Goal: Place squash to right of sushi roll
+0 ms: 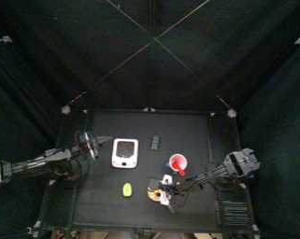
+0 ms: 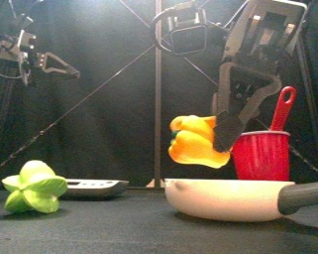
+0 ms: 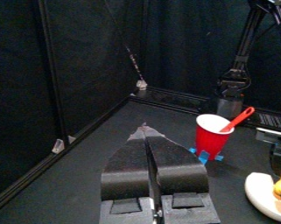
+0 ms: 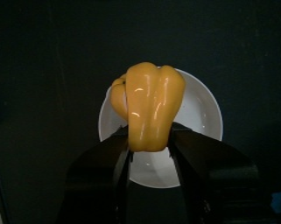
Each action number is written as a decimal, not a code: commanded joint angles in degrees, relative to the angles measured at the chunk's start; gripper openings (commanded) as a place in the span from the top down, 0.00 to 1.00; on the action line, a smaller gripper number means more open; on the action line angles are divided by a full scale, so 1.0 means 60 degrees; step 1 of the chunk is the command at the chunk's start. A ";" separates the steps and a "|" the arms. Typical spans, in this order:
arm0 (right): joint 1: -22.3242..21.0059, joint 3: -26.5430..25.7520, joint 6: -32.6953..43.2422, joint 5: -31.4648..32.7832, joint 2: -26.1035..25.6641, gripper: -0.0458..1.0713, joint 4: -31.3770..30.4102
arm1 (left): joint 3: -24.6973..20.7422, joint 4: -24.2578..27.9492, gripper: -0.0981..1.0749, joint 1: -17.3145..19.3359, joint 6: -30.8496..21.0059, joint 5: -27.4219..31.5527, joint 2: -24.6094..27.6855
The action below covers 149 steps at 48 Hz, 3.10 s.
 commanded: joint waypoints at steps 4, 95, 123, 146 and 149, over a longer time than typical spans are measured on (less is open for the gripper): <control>-0.0146 -0.0117 0.0029 -0.0132 -0.0791 0.33 -0.0161 | -0.0176 0.0000 0.91 0.0000 0.0000 -0.0088 0.0059; -0.7837 -0.0659 0.3574 0.4556 -0.2520 0.33 0.2988 | -0.0176 -0.0015 0.91 0.0088 0.0015 -0.0088 0.0059; -0.7324 -0.1567 0.4043 0.5464 -0.0498 0.33 0.2988 | -0.0190 0.0000 0.91 0.0029 0.0015 -0.0088 0.0059; -0.7485 -0.1392 0.3999 0.5391 -0.0688 0.33 0.2974 | -0.0190 0.0000 0.91 0.0073 0.0015 -0.0088 0.0059; -0.7485 -0.1318 0.3779 0.5420 -0.0659 0.33 0.2944 | -0.0190 0.0000 0.91 0.0073 0.0015 -0.0088 0.0059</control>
